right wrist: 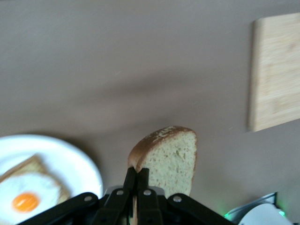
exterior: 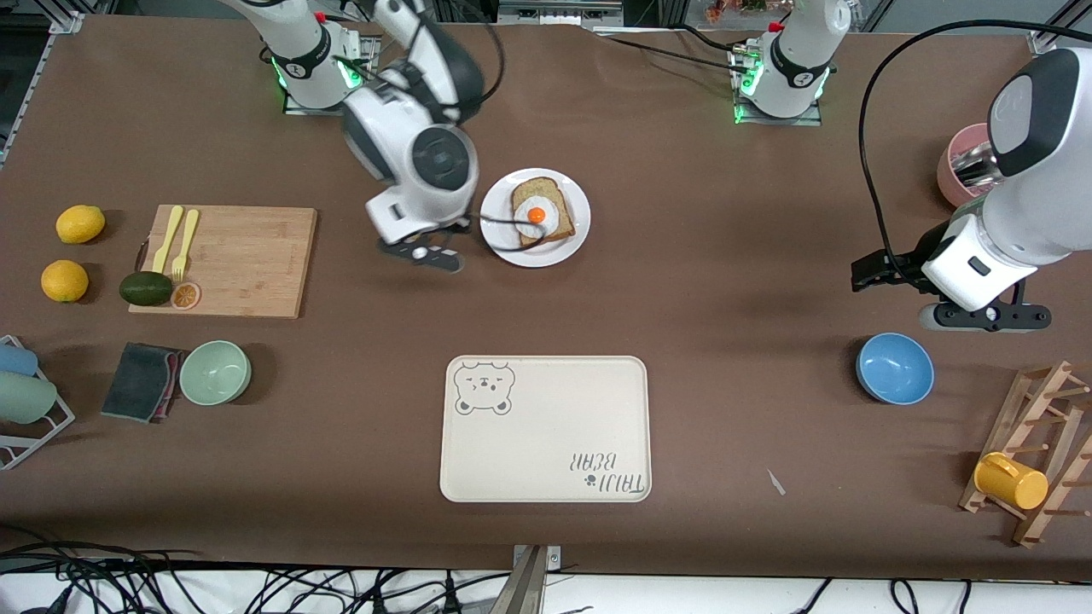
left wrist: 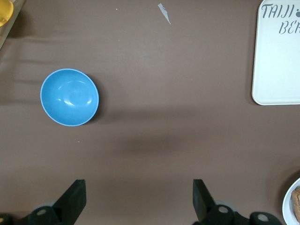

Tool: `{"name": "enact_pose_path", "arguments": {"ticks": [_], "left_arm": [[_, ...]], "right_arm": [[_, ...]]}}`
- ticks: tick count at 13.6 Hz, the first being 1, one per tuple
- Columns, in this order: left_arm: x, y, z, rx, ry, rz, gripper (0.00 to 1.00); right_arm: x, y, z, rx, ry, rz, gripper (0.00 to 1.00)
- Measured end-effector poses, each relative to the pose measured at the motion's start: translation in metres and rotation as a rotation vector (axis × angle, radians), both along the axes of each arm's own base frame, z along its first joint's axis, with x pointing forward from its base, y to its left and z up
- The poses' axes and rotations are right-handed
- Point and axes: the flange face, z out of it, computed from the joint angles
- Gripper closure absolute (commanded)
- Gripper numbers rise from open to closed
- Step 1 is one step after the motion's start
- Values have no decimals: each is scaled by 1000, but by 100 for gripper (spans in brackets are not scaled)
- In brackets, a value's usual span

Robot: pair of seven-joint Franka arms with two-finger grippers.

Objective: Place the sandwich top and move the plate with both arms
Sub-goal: 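Carry the bread slice with the right gripper over the white plate, then lay the bread onto the egg toast and open the right gripper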

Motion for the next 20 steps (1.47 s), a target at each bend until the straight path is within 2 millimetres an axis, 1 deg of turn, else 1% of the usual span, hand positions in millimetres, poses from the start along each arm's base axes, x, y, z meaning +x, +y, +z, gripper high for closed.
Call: {"name": "enact_pose_path", "arguments": {"ticks": [2, 3, 4, 5, 6, 9, 10, 11, 12, 15, 17, 19, 20], "left_arm": [[0, 5, 0, 1, 0, 9, 0], [0, 7, 0, 1, 0, 11, 0], [0, 7, 0, 1, 0, 12, 0], [0, 7, 0, 1, 0, 11, 0], [0, 7, 0, 1, 0, 11, 0], [1, 7, 0, 0, 1, 11, 0], [1, 7, -1, 0, 1, 11, 0], [1, 6, -1, 0, 1, 10, 0], [1, 6, -1, 0, 1, 10, 0], [1, 4, -2, -1, 3, 6, 0], [2, -2, -7, -25, 13, 6, 0], [3, -11, -15, -88, 34, 15, 0], [3, -14, -19, -116, 45, 20, 0]], "right_arm": [[-30, 59, -10, 11, -15, 21, 100], [-38, 84, -14, 24, -26, 19, 100], [-43, 103, -18, 39, -34, 15, 100], [-44, 117, -23, 53, -40, 14, 100], [-44, 125, -29, 65, -47, 20, 100], [-43, 136, -57, 64, -76, 45, 100], [-43, 138, -65, 65, -83, 47, 85], [-44, 140, -71, 60, -91, 51, 11], [-45, 141, -74, 55, -96, 53, 0], [-44, 141, -75, 50, -106, 53, 0], [-36, 139, -70, 54, -117, 42, 0], [-18, 129, -55, 63, -137, 12, 0], [-4, 118, -43, 58, -140, -12, 0]]}}
